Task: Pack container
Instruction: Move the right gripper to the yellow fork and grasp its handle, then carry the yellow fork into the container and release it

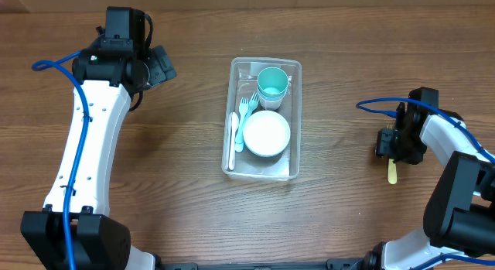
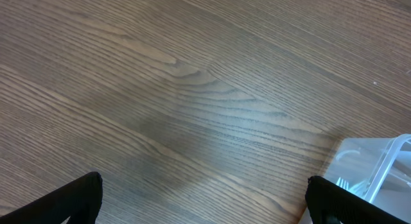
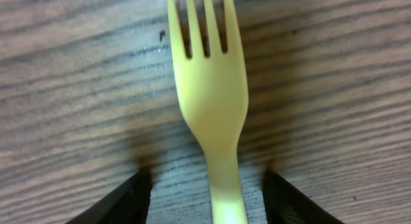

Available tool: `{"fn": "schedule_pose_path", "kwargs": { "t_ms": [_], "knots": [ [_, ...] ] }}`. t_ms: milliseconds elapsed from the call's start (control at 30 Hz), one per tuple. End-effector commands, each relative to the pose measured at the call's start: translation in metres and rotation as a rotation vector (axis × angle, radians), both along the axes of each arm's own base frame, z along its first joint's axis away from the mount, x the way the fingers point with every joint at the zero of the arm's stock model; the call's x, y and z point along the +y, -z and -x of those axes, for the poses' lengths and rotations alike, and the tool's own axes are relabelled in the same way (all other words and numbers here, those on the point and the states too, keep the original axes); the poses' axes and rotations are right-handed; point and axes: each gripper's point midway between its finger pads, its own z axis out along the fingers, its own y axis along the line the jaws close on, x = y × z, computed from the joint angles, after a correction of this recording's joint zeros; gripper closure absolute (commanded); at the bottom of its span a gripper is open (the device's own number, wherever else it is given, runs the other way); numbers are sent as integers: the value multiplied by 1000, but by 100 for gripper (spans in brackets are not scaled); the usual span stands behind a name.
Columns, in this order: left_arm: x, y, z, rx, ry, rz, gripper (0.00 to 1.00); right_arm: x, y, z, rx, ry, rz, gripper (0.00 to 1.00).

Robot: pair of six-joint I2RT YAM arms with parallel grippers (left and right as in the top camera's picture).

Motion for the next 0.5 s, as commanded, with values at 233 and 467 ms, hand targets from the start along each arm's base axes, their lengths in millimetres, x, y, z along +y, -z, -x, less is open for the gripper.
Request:
{"fn": "schedule_pose_path", "kwargs": {
  "t_ms": [233,467],
  "knots": [
    [0,-7,-1,-20,-9,4,0,-5,-8,-5,9,0,14,86],
    [0,-7,-1,-20,-9,4,0,-1,-13,-13,-17,-1,-15,91]
  ]
}}
